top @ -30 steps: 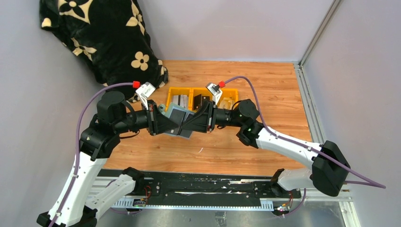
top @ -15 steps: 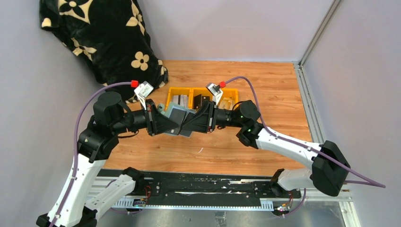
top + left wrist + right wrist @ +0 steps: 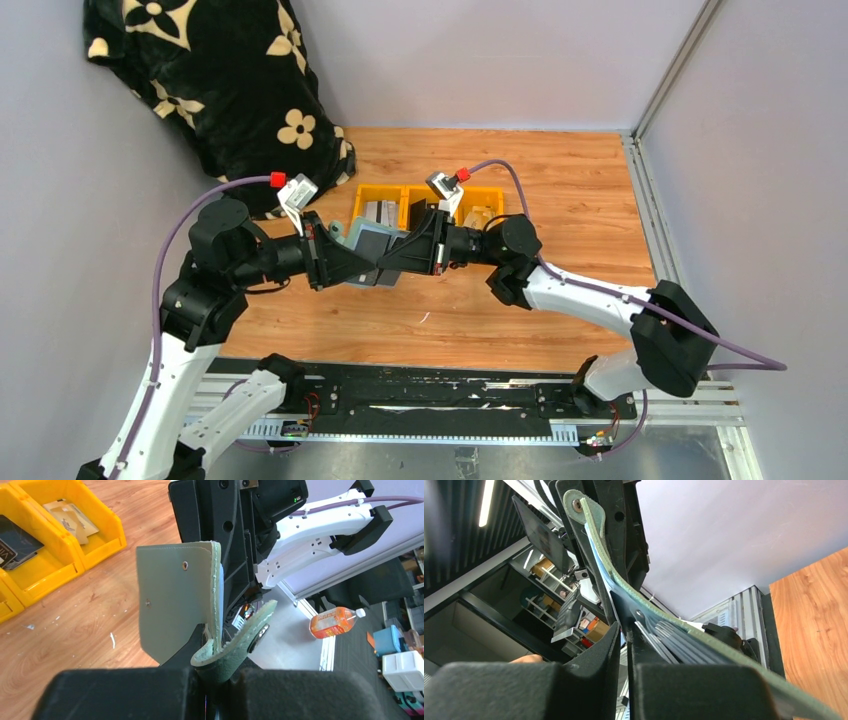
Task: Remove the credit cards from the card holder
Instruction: Remove the credit card from the card holder.
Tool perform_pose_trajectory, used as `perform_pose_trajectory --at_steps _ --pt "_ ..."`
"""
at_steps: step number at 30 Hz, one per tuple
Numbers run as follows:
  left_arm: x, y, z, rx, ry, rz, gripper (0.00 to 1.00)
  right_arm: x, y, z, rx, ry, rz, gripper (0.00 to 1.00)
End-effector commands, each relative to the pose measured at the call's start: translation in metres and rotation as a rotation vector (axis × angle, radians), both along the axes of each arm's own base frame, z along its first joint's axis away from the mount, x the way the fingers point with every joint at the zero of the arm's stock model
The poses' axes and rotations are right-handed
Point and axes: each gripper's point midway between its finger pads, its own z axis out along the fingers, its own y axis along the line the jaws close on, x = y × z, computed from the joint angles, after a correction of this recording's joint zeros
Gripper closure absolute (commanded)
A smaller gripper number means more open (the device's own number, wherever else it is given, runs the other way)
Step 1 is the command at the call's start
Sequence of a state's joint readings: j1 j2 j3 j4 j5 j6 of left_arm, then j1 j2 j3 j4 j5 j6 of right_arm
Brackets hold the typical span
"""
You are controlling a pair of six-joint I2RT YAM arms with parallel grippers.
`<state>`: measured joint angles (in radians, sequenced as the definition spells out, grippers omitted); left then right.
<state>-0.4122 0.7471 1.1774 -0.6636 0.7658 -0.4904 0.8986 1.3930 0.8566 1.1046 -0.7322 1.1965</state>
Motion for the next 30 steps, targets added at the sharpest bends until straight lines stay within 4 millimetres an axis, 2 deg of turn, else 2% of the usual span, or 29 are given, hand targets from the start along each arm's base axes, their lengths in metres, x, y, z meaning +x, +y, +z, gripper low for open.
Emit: perform_pose_trajectory --at_steps 1,3,10,21,27,30 --pt "-0.022 -0.007 0.012 -0.051 0.005 -0.126 0.91 -0.01 -0.004 0.033 0.137 -0.031 0.026 0.95" --pt "-0.025 -0.007 0.016 -0.061 0.006 -0.136 0.91 -0.011 -0.006 0.029 0.132 -0.037 0.017 1.0" --pt "-0.028 -0.01 0.029 -0.11 0.029 -0.158 0.83 -0.018 -0.016 0.018 0.111 -0.044 0.003 1.0" --pt "-0.024 -0.01 0.039 -0.143 0.045 -0.15 0.94 -0.024 -0.026 0.008 0.094 -0.05 -0.011 1.0" --pt "-0.025 -0.008 0.042 -0.144 0.037 -0.143 0.96 -0.028 -0.032 0.003 0.088 -0.058 -0.024 1.0" --pt "-0.024 -0.008 0.041 -0.144 0.037 -0.141 0.96 -0.028 -0.032 0.008 0.094 -0.063 -0.025 1.0"
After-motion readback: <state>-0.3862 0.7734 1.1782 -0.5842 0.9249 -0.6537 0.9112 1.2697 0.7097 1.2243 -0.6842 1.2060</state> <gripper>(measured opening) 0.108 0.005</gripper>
